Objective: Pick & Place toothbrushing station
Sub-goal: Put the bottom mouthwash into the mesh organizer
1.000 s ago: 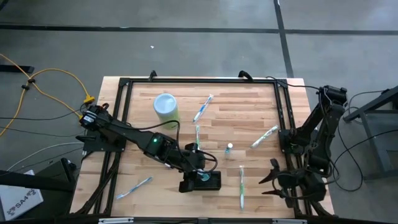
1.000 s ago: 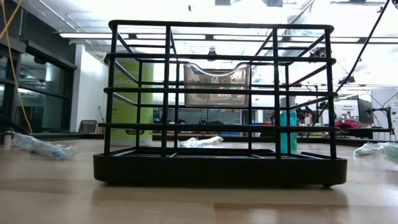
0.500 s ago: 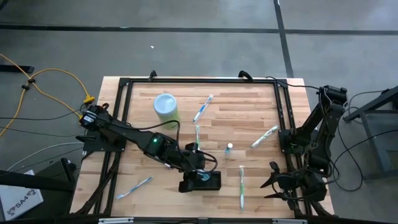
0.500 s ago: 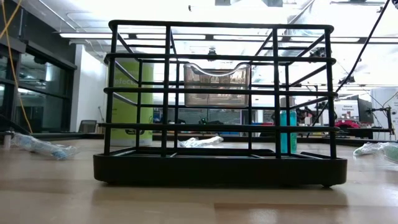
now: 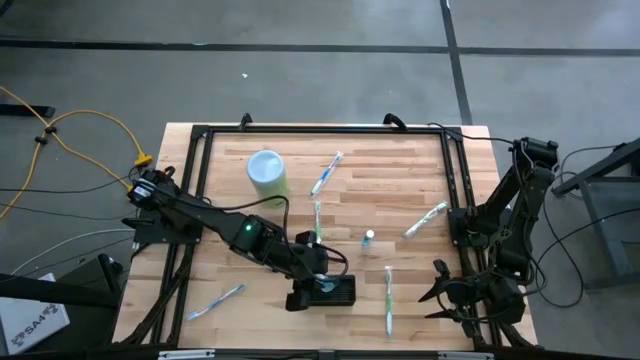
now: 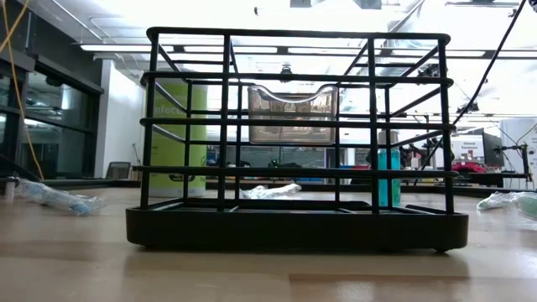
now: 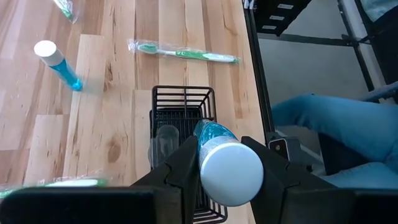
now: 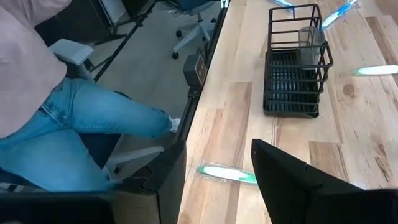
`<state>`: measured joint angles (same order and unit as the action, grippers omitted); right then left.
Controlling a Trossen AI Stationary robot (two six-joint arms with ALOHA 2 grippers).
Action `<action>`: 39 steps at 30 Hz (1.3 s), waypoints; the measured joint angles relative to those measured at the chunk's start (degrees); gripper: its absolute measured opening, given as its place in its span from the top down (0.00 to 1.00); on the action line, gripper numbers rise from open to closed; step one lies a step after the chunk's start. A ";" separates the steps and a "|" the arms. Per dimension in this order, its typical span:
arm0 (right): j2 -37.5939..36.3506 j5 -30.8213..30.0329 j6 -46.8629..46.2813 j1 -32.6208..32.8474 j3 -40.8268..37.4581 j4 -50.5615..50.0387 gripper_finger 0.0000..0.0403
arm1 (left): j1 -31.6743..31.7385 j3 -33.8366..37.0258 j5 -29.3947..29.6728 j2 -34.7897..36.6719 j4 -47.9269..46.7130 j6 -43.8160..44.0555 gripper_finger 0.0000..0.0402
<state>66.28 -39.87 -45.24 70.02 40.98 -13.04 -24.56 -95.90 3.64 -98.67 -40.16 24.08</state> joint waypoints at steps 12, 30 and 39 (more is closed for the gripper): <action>0.00 0.02 0.01 0.00 -0.01 0.00 0.57 | 1.06 0.00 -0.33 -0.79 -3.49 1.43 0.75; 0.02 0.04 0.01 -0.02 -0.03 0.00 0.57 | 4.00 -3.62 -4.81 -4.28 -8.38 -0.04 0.75; 0.02 0.02 0.01 -0.02 -0.03 0.04 0.57 | 3.48 -10.75 -2.77 -8.92 -16.95 -0.73 0.75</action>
<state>66.30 -39.85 -45.23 70.00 40.95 -12.99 -21.08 -106.64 0.87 -107.59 -57.11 23.35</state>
